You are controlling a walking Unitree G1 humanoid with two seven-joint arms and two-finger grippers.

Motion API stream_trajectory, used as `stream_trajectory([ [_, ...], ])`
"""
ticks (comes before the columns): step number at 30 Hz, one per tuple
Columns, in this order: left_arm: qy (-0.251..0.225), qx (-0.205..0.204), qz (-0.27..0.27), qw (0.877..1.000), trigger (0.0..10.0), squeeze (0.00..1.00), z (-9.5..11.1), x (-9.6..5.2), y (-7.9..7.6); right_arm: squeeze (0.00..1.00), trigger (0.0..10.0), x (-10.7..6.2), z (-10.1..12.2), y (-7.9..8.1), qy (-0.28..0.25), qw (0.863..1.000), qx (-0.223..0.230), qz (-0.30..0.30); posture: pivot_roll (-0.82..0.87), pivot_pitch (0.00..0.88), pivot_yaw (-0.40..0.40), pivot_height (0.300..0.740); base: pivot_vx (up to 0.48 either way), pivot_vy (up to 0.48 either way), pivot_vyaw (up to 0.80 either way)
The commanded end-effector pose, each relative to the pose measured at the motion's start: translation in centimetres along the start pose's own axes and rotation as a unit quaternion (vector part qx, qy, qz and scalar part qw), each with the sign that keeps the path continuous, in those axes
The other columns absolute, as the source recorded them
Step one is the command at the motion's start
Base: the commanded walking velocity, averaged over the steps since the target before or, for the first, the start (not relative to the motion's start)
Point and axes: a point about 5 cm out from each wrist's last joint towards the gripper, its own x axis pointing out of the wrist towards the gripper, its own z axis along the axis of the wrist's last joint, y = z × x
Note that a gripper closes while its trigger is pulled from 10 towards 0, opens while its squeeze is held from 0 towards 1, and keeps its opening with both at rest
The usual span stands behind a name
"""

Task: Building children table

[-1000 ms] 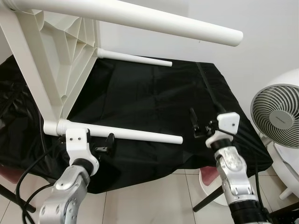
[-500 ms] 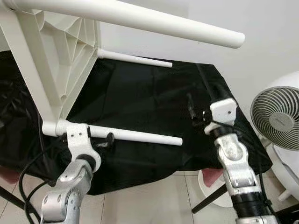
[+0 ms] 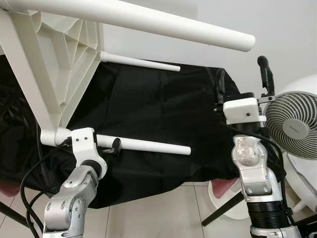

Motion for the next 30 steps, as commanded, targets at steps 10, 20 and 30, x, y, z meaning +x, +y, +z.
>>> stream_trajectory([
  [10,0.005,0.009,0.005,1.000,10.0,0.00,0.0,0.4,-0.1,0.00,10.0,2.3,2.8,0.6,-0.097,0.995,-0.014,-0.020,0.11,0.049,-0.069,0.740,0.000,0.000,0.00],
  [20,0.001,0.009,0.011,1.000,10.0,0.00,0.0,0.4,-0.1,0.00,10.0,0.7,1.6,1.6,-0.104,0.993,-0.047,-0.016,0.12,0.048,-0.077,0.740,0.000,0.000,0.00],
  [30,0.002,0.017,0.012,1.000,10.0,0.00,0.0,0.5,0.2,0.00,10.0,-1.9,1.5,3.3,-0.146,0.985,-0.084,0.026,0.11,0.047,-0.067,0.740,0.000,0.000,0.00],
])
